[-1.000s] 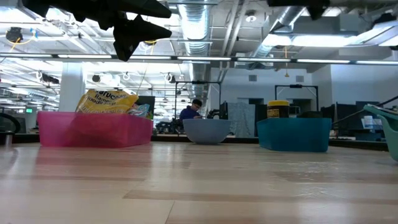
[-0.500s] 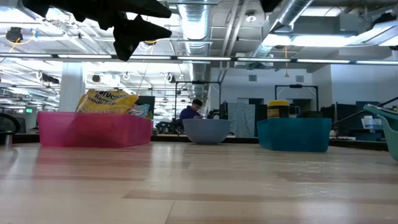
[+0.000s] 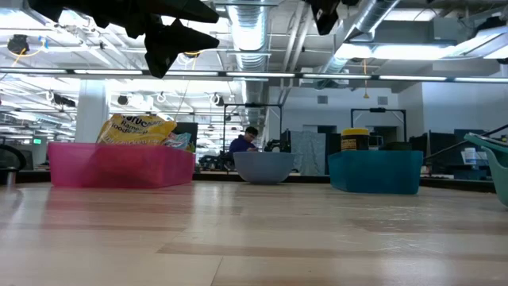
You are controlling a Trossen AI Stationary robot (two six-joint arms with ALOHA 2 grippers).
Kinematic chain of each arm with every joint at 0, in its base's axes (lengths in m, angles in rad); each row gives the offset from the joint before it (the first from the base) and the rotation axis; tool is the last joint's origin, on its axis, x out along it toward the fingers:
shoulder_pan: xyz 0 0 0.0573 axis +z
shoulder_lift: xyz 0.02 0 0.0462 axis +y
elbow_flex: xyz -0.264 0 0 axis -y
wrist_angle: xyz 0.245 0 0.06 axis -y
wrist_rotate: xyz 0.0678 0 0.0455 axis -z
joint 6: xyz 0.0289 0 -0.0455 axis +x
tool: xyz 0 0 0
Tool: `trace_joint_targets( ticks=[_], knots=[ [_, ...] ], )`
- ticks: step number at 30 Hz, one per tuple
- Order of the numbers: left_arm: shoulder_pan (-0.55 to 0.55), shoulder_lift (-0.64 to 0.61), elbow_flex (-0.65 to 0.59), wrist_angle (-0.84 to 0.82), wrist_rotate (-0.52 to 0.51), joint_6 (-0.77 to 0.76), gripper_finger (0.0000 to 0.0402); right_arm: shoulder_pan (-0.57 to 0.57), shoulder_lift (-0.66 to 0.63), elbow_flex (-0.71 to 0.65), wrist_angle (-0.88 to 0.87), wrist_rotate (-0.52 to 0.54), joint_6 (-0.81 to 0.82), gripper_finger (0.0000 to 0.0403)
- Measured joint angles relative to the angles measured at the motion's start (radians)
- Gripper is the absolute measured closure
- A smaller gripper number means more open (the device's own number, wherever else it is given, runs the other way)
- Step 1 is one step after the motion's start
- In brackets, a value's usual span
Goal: Pick & Place Food Item
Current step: Return to Home Position
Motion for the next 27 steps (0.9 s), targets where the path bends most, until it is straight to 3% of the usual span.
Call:
trace_joint_targets(
  ticks=[19, 27],
  knots=[
    [0.0, 0.0, 0.0, 0.0, 0.0, 0.01, 0.0248, -0.128, -0.151, -0.012, -0.116, 0.002, -0.003, 0.0402],
    [0.034, 0.0, 0.0, 0.077, 0.0, 0.162, 0.0248, -0.136, -0.142, -0.024, -0.111, 0.003, -0.004, 0.0402]
  ],
)
